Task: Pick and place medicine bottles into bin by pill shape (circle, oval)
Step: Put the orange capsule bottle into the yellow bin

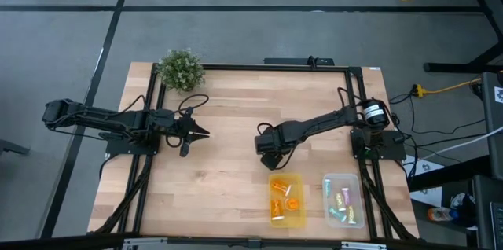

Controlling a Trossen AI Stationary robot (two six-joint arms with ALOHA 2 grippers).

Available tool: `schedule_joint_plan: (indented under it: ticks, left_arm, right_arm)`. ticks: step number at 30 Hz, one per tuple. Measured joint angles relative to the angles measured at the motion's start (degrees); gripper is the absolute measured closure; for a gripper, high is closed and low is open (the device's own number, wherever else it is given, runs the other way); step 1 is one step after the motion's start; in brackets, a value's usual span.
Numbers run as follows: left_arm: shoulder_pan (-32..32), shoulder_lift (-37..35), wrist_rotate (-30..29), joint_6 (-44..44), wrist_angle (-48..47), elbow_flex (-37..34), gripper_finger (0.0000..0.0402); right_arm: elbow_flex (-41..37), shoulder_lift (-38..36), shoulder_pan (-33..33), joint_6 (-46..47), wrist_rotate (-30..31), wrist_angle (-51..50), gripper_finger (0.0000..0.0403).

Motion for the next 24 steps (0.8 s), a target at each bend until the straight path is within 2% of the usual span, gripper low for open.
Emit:
schedule_joint_plan:
  ticks: [8, 14, 19, 24]
  left_arm:
    - [0.0, 0.0, 0.0, 0.0, 0.0, 0.0, 0.0351]
    - [0.0, 0.0, 0.0, 0.0, -0.2, 0.0, 0.0351]
    - [0.0, 0.0, 0.0, 0.0, -0.2, 0.0, 0.0351]
    - [0.0, 0.0, 0.0, 0.0, -0.2, 0.0, 0.0351]
  right_arm:
    - [16.2, -0.1, 2.8, 1.1, 2.8, -13.4, 0.0228]
    - [27.7, -0.2, 5.5, 4.1, 5.2, -18.1, 0.0228]
    - [33.9, -0.2, 7.7, 4.3, 9.5, -19.8, 0.0228]
    - [37.6, -0.2, 10.8, 7.4, 9.7, -24.7, 0.0228]
